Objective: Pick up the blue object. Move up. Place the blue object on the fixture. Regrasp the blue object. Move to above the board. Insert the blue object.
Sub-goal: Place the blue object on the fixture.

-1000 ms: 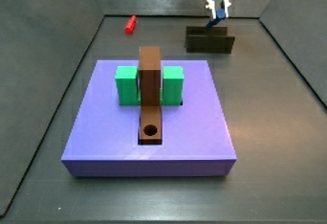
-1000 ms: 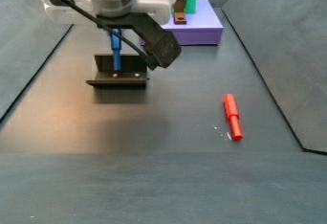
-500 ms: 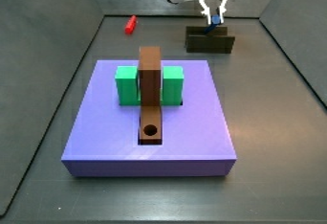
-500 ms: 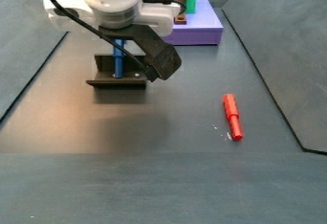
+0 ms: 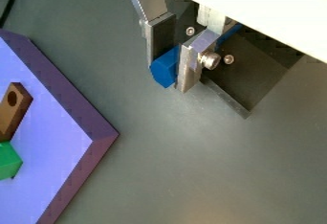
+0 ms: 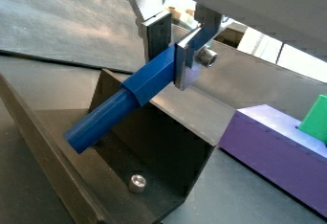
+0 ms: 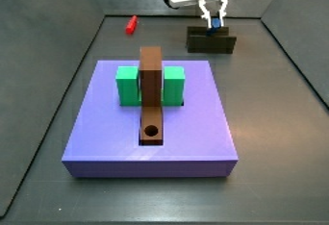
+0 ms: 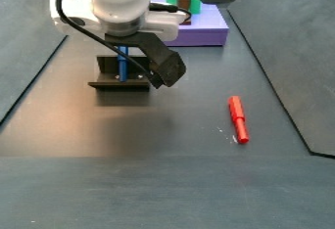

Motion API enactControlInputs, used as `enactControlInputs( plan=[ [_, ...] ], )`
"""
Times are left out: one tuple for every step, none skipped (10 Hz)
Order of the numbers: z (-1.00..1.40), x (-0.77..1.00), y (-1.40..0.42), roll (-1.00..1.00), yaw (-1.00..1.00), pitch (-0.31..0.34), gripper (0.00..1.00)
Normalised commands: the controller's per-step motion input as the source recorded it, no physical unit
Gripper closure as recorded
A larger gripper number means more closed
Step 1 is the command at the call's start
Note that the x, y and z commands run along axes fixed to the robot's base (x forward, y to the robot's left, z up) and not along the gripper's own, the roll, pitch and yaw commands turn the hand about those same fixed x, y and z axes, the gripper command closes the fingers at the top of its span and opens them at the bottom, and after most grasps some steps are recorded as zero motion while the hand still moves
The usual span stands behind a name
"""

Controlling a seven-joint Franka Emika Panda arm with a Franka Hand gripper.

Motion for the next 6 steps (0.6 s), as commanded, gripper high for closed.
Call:
enactControlInputs(
  plan=[
    [-0.14, 0.02, 0.0, -0.23, -0.02, -0.051, 1.0],
    [-0.19, 0.0, 0.0, -0.05, 0.0, -0.034, 1.0],
    [-0.09, 0.0, 0.0, 0.17, 0.0, 0.0, 1.0],
    [-0.03, 0.0, 0.0, 0.24, 0.0, 0.0, 1.0],
    [0.0, 0.0, 0.0, 0.24, 0.0, 0.0, 1.0],
    [-0.05, 0.0, 0.0, 0.27, 0.0, 0.0, 1.0]
  ],
)
